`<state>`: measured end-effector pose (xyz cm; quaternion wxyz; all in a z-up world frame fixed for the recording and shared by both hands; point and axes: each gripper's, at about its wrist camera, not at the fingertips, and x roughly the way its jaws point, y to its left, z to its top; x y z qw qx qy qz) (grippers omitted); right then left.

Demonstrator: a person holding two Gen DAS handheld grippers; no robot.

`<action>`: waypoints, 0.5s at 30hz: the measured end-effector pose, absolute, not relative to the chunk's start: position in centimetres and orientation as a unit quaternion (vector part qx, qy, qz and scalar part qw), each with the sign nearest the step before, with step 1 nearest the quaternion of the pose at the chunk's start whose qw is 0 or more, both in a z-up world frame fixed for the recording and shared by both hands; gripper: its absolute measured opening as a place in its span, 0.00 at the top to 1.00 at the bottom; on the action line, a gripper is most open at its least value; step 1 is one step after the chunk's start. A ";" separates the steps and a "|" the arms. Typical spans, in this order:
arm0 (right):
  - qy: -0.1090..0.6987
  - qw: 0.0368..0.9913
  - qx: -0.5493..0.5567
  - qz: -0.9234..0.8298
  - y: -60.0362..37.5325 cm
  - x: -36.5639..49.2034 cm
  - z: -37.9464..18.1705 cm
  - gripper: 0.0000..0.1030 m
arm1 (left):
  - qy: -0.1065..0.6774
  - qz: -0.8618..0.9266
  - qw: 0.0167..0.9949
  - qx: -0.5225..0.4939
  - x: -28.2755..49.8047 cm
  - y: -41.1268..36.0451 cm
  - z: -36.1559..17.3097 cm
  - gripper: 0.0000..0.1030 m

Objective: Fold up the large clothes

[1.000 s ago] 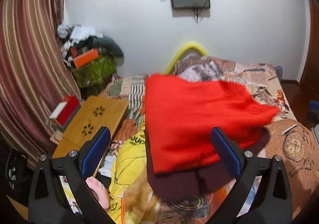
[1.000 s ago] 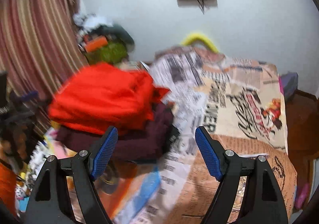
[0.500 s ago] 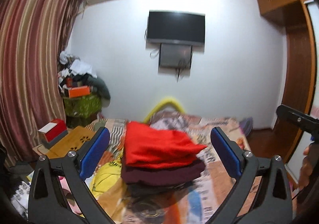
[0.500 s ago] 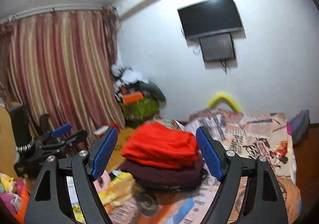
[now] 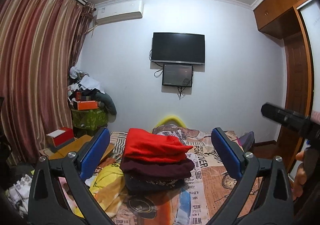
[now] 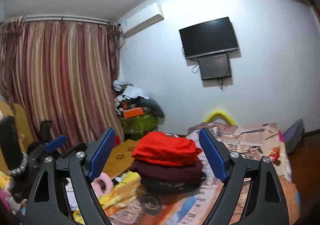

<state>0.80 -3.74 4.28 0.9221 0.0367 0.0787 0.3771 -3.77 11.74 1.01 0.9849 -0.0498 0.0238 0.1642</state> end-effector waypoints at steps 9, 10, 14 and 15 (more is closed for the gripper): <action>0.098 0.928 0.019 0.359 -3.3 0.8 4.2 0.05 | 0.020 0.159 0.985 -0.065 -5.2 11.8 0.8 0.00; 0.098 0.928 0.019 0.358 -3.4 0.9 4.3 0.05 | 0.021 0.160 0.985 -0.065 -5.2 11.8 0.8 0.00; 0.096 0.930 0.020 0.354 -3.9 0.4 3.9 0.05 | 0.025 0.161 0.984 -0.065 -5.0 11.8 0.6 0.00; 0.096 0.930 0.020 0.355 -3.9 0.4 3.8 0.05 | 0.026 0.162 0.984 -0.065 -5.0 11.8 0.6 0.00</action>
